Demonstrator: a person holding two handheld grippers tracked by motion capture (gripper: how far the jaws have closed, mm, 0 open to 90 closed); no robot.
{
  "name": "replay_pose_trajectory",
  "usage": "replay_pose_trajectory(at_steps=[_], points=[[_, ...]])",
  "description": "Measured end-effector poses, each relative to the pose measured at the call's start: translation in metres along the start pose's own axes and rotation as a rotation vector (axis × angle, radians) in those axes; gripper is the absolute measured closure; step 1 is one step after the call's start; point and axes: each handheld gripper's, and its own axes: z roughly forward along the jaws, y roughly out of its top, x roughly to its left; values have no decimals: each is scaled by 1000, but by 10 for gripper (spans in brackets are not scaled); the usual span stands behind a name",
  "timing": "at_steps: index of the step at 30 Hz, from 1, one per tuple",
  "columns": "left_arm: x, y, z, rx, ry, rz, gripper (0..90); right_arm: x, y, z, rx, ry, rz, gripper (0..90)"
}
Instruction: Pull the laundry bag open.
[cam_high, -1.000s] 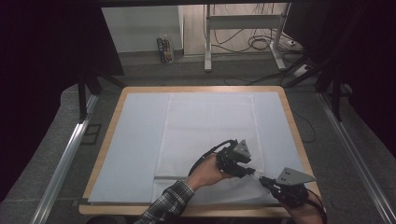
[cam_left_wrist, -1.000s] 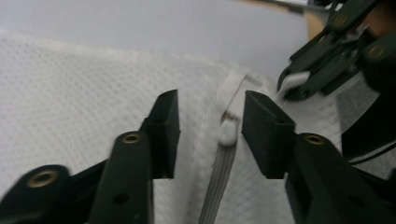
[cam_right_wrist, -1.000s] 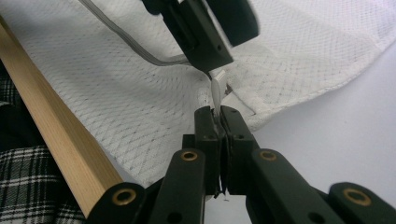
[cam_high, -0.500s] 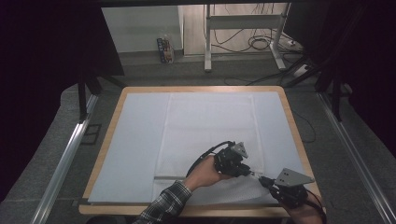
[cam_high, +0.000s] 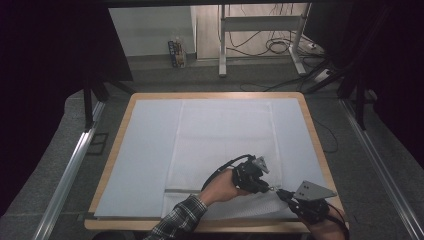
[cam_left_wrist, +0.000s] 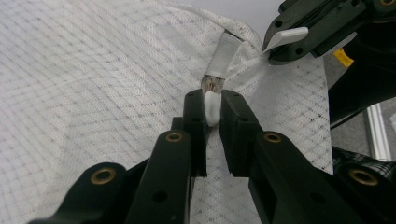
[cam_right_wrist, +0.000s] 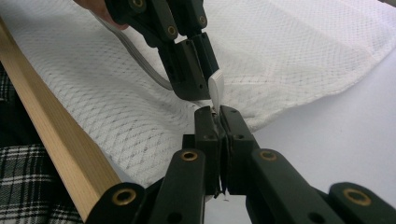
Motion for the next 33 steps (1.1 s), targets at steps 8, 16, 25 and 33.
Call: replay_pose_trajectory(at_steps=[8,16,25,33], points=[[7,-5,-10,-70,-35,-48,868,-2,-1,1,16,4,19,858],[8,-11,-15,-121,-51,-48,868,-5,-2,3,27,28,57,797],[8,-17,-21,-153,-68,-29,869,-22,-3,4,17,59,215,436],[9,-23,-26,-180,-103,-25,869,-36,4,25,37,199,289,512]])
